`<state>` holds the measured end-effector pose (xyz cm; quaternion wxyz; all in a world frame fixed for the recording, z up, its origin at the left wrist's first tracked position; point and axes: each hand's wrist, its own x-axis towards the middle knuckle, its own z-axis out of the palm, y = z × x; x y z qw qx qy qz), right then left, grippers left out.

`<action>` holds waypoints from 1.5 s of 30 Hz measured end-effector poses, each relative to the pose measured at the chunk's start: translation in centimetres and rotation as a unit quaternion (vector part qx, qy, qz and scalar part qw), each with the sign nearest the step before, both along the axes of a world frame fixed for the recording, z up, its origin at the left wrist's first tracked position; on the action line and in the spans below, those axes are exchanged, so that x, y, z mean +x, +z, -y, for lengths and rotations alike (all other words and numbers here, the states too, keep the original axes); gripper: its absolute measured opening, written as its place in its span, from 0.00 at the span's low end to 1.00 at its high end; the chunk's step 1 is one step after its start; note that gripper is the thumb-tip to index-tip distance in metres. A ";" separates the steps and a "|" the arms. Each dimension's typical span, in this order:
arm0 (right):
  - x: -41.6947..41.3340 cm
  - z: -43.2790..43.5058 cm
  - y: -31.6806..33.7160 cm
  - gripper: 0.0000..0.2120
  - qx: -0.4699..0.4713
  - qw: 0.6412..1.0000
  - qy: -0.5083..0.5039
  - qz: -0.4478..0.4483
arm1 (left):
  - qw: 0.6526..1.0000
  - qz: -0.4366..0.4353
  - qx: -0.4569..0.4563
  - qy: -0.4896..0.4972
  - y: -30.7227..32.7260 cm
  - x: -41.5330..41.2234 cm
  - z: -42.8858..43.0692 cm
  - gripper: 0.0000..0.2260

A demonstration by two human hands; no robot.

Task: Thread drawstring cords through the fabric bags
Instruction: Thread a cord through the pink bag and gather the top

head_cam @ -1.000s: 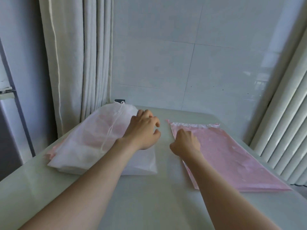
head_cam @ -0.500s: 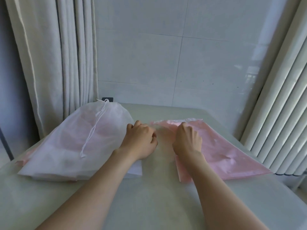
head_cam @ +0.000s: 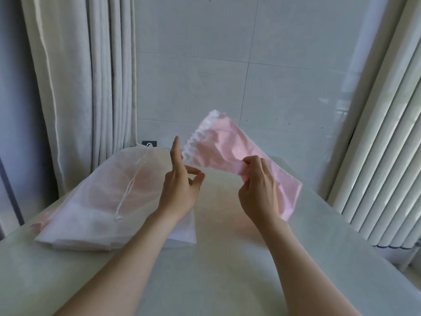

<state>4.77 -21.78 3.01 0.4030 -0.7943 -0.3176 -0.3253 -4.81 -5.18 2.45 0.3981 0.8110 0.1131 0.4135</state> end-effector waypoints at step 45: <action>-1.2 0.4 1.7 0.16 -0.262 0.961 -0.066 -0.063 | 0.972 -0.023 0.226 -0.065 -1.5 0.5 2.2 0.06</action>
